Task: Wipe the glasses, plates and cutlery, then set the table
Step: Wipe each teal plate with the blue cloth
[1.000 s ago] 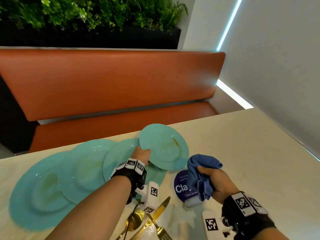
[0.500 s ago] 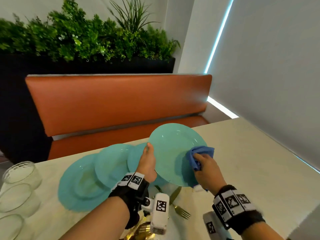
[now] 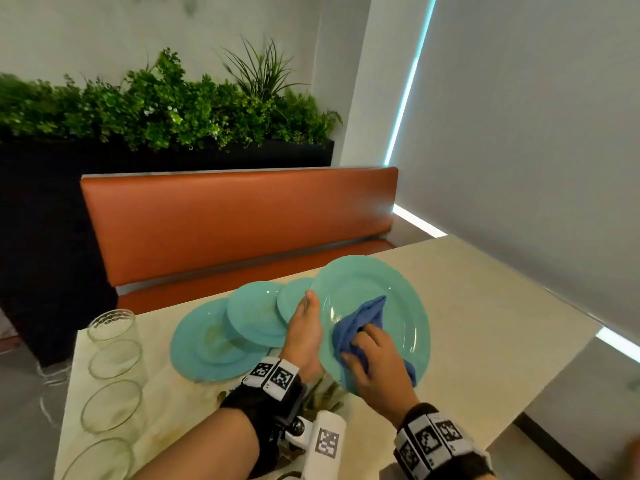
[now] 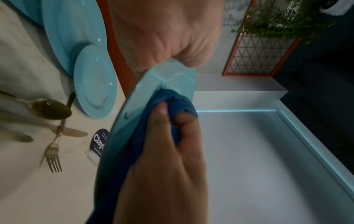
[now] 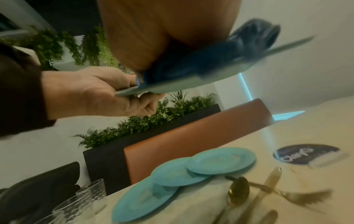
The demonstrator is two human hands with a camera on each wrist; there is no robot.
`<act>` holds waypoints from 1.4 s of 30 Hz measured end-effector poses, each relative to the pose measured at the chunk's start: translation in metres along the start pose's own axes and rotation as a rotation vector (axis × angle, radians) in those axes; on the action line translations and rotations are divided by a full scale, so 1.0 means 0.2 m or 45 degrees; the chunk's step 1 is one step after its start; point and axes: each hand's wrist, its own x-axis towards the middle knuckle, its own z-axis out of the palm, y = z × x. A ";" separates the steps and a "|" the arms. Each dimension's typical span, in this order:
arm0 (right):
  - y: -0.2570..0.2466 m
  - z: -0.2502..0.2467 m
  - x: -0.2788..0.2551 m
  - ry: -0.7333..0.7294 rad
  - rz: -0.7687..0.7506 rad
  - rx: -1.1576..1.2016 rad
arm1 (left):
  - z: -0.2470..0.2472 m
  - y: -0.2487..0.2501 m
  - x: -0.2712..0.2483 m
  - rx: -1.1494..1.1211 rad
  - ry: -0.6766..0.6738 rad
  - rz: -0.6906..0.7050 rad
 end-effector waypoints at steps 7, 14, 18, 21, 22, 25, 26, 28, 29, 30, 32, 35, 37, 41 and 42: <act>0.16 -0.17 0.00 0.091 0.236 -0.043 | -0.05 0.03 -0.11 -0.032 -0.113 -0.031; 0.11 -0.05 0.13 0.163 -0.054 -0.199 | 0.10 0.00 -0.03 0.076 -0.100 0.129; 0.27 -0.06 -0.03 -0.032 -0.242 -0.279 | 0.09 0.10 0.01 0.006 -0.027 0.141; 0.46 -0.19 0.03 0.057 -0.150 -0.389 | 0.06 0.09 0.04 0.024 -0.059 0.098; 0.49 -0.23 0.09 0.101 -0.060 -0.428 | 0.07 0.08 0.04 0.047 -0.082 0.091; 0.47 -0.26 0.25 0.240 0.124 -0.480 | 0.11 -0.03 0.05 0.082 -0.136 0.104; 0.44 -0.22 0.27 0.279 0.110 -0.442 | 0.13 -0.06 0.06 0.106 -0.163 0.097; 0.34 -0.11 0.24 0.298 -0.001 -0.375 | 0.16 -0.09 0.07 0.122 -0.153 0.117; 0.30 -0.04 0.18 0.253 -0.081 -0.349 | 0.17 -0.08 0.06 0.127 -0.123 0.118; 0.28 0.00 0.11 0.170 -0.165 -0.333 | 0.16 -0.07 0.07 0.134 -0.087 0.109; 0.30 0.01 -0.01 0.002 -0.287 -0.349 | 0.12 -0.04 0.07 0.108 -0.055 0.074; 0.48 -0.06 0.02 -0.072 -0.294 -0.381 | 0.04 -0.01 0.06 0.087 -0.085 -0.007; 0.57 -0.11 0.13 -0.024 -0.167 -0.407 | 0.01 -0.02 0.06 0.079 -0.114 -0.016; 0.46 -0.09 0.33 0.346 0.155 -0.171 | 0.04 -0.09 0.04 0.135 -0.159 0.019; 0.39 -0.04 0.33 0.417 0.133 -0.065 | 0.05 -0.11 0.04 0.155 -0.165 0.049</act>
